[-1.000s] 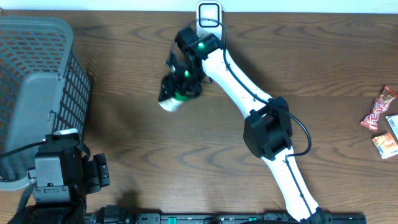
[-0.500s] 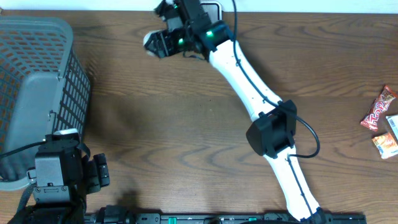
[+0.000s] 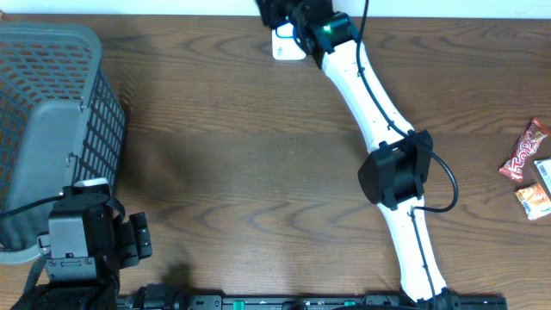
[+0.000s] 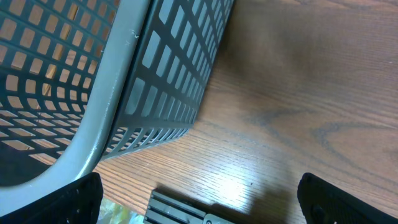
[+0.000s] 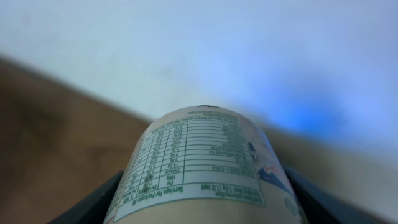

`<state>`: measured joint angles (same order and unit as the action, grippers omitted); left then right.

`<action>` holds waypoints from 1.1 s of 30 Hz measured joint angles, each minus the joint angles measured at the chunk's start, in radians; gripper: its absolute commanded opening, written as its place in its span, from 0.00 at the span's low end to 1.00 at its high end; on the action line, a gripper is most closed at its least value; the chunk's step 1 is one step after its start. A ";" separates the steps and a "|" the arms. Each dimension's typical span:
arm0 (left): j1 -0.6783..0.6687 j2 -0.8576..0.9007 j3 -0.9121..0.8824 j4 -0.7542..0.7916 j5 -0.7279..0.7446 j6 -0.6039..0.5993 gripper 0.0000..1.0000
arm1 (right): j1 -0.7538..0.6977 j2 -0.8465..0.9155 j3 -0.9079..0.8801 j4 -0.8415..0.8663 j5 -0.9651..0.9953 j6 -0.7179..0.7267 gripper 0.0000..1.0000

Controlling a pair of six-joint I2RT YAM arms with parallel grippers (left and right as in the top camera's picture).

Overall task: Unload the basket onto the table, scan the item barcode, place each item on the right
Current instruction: 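Hold the jar's label over the white scanner, then carry the jar to the right table edge and release it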

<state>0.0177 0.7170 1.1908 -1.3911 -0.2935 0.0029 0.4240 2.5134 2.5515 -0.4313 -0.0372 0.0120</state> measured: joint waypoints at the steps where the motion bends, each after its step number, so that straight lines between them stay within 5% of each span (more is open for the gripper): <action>1: 0.000 0.000 0.000 0.000 0.000 0.000 0.98 | -0.006 0.000 -0.013 0.036 0.009 -0.003 0.62; 14: 0.000 0.000 0.000 0.000 0.000 0.000 0.98 | -0.040 0.000 -0.255 0.412 0.053 -0.017 0.61; 33: 0.000 0.000 0.000 0.000 0.000 0.000 0.98 | -0.037 0.136 -0.303 0.478 0.083 0.012 0.65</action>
<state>0.0177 0.7170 1.1908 -1.3911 -0.2935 0.0029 0.3866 2.6495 2.2486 0.0467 0.0456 0.0238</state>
